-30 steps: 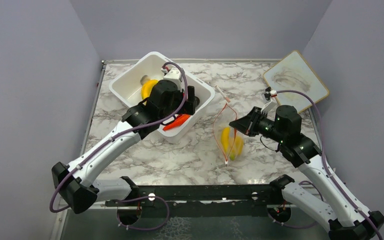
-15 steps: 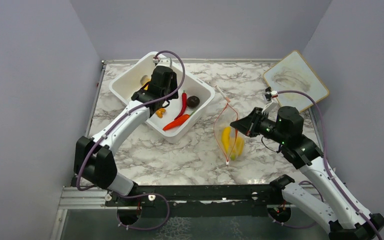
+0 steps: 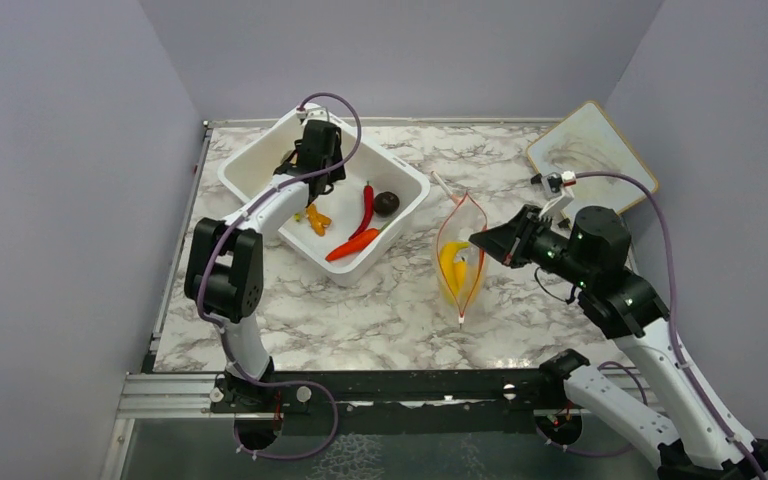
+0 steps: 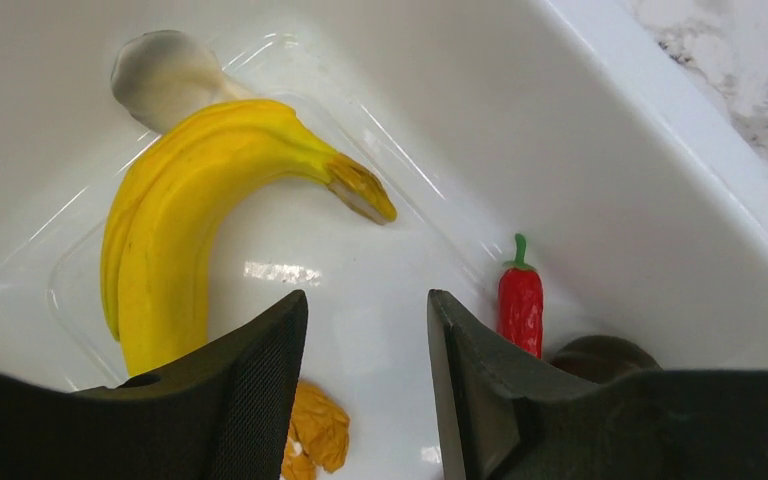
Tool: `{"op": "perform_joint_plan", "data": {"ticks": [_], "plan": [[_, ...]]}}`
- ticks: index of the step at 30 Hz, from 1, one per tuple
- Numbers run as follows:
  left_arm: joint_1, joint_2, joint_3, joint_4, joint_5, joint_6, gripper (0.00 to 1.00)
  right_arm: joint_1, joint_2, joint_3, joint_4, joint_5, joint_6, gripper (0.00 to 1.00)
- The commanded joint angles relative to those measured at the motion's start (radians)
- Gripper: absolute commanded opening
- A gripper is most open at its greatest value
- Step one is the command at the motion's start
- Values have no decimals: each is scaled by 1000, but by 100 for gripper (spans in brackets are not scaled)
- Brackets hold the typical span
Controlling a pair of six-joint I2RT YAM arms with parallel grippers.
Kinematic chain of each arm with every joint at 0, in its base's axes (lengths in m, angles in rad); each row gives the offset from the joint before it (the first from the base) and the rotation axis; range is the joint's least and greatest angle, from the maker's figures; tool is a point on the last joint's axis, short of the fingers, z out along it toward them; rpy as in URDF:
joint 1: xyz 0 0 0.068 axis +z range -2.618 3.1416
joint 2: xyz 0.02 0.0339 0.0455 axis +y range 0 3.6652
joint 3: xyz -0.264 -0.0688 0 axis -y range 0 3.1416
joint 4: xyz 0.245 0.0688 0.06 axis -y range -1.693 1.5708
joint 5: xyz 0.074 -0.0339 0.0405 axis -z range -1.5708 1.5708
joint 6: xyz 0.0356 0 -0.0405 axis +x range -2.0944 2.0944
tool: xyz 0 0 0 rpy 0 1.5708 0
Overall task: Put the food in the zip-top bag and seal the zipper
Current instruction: Pick up the fake fruit from the bin.
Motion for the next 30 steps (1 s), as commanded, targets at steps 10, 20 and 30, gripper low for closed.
{"op": "perform_joint_plan", "data": {"ticks": [10,20,30], "plan": [[57,188,186,29,-32,-163,53,-2,-60,3,-52,77,24,1],[65,267,197,15,-48,-225,57,-1,-47,33,-69,119,-23,1],[65,338,253,-8,-94,-198,57,-1,-64,20,-88,135,-34,1]]}}
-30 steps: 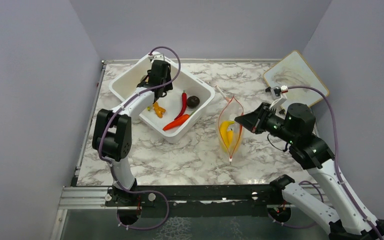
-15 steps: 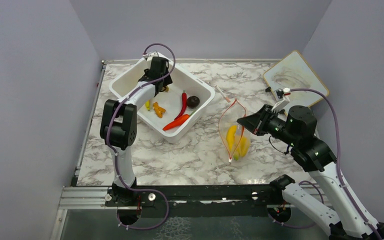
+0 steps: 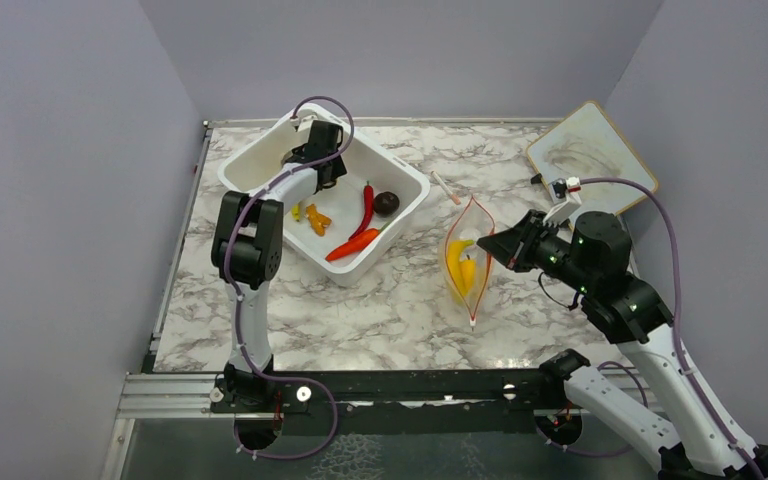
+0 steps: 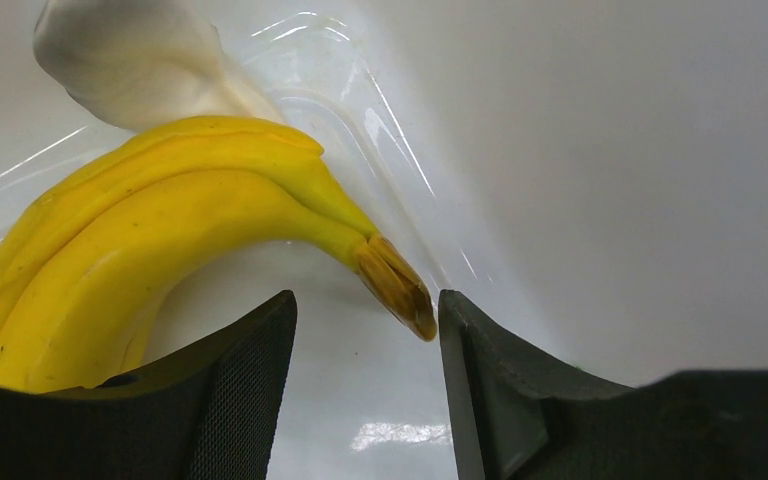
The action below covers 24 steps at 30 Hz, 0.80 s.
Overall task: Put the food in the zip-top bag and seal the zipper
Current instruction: Pick up the fake fruit from the bin.
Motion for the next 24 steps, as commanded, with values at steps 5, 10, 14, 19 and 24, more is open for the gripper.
{"op": "perform_joint_plan", "data": {"ticks": [5,10,14,19,24], "plan": [[4,75,97,-26,-39,15,57,-1,-20,9,-3,40,-17,1],[3,89,111,-37,-9,12,51,-2,-21,8,-3,45,-14,1],[3,94,109,-38,-1,21,49,-2,-31,-4,3,54,-11,1],[3,83,91,-42,1,27,39,-1,-36,-4,-1,59,-20,1],[3,58,70,-43,7,34,26,-1,-35,-24,14,32,-13,1]]}}
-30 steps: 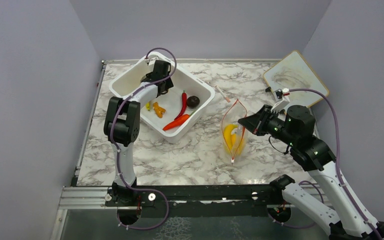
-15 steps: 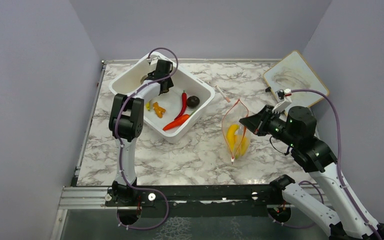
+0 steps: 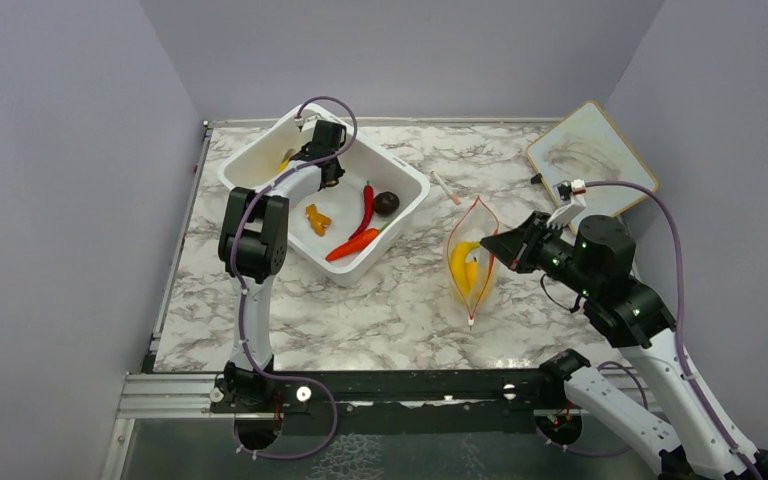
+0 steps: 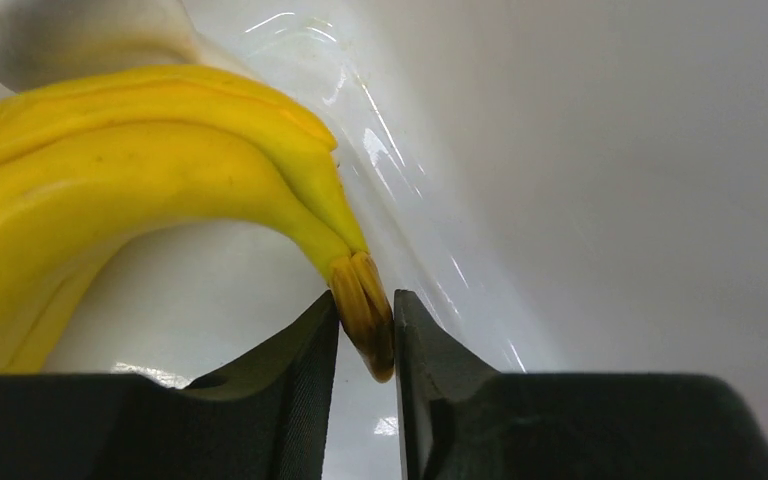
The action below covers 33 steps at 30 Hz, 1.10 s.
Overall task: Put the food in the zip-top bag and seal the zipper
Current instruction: Pick up the fake fruit from the bin.
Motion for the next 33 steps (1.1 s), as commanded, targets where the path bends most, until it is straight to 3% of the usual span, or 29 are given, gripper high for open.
{"op": "perform_joint_plan", "data": {"ticks": [1,16,33], "plan": [[3,-29,-15,-14,19,20,24,-1,-11,-23,21,-3,-10,1],[2,-229,-179,-2,60,15,1,-1,-38,-59,51,7,-20,1],[1,-602,-486,70,214,30,0,-1,-59,-109,50,-26,10,1]]}}
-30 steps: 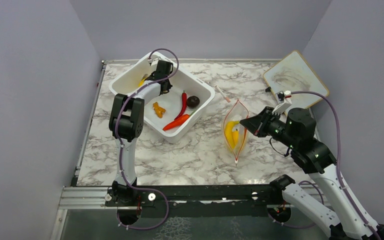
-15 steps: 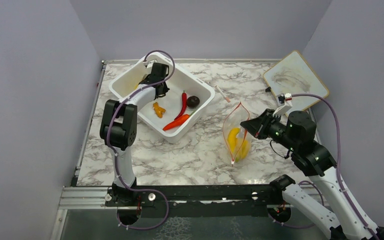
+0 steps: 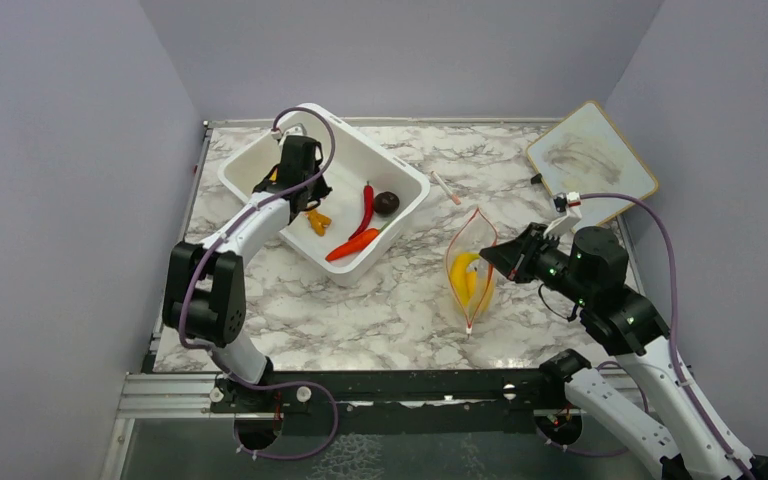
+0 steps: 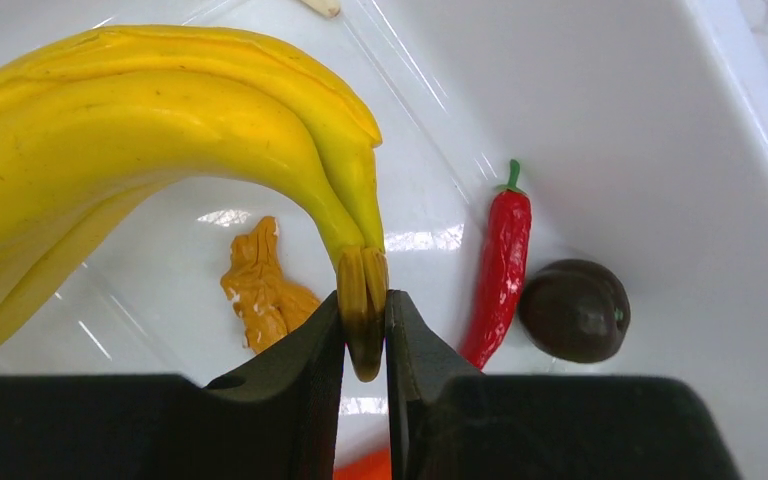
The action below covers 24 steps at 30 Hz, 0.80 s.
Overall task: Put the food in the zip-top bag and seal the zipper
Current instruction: Pick up the fake fruit from the bin.
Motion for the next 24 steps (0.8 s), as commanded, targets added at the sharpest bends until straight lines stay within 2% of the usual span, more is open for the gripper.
{"op": "perform_joint_plan", "data": {"ticks": [1,10,24], "plan": [[1,-126,-68,50,60,15,0,-1,-3,-12,35,-25,10,1],[1,-335,-209,134,245,-7,0,-1,0,-56,78,-47,46,1],[1,-595,-298,179,502,-82,0,-2,60,-87,148,-92,132,1]]}}
